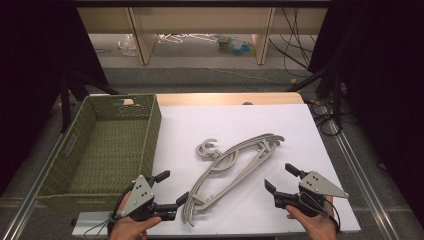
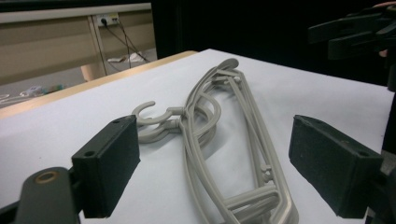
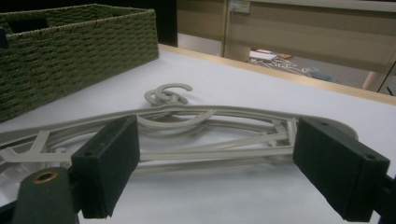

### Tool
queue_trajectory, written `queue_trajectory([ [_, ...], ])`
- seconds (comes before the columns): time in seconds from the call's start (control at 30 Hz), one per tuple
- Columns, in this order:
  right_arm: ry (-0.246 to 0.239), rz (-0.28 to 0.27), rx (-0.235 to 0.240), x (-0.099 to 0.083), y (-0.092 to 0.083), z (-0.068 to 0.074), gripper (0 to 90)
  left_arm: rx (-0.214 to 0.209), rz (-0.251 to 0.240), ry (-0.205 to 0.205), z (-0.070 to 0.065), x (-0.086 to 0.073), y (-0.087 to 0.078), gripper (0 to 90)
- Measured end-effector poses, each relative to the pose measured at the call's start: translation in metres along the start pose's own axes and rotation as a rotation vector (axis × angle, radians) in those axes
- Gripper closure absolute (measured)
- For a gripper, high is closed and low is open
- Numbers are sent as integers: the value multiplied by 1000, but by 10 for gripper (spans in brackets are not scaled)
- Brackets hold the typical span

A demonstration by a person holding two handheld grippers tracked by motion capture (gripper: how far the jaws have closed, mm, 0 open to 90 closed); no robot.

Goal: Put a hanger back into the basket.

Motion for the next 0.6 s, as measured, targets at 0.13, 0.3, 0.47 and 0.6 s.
queue_trajectory([
  [0.13,1,2,0,0,0,0,157,8,62,-13,-3,0,12,178],
  [0.3,8,4,10,0,0,1,158,34,163,-18,-10,-11,31,209],
  [0.47,-5,-3,5,0,1,1,161,117,321,49,-3,-23,55,276],
  [0.6,-8,4,23,0,1,3,165,157,403,77,11,-27,80,341],
])
Point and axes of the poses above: each handheld gripper's, and its own axes: y roughly forward along the jaws, x roughly out of its top, z roughly to its left, the point moved 9 cm from there along y, roughly forward along the jaws, and after that the axes turned 15 degrees about -y, right-handed, at the moved point
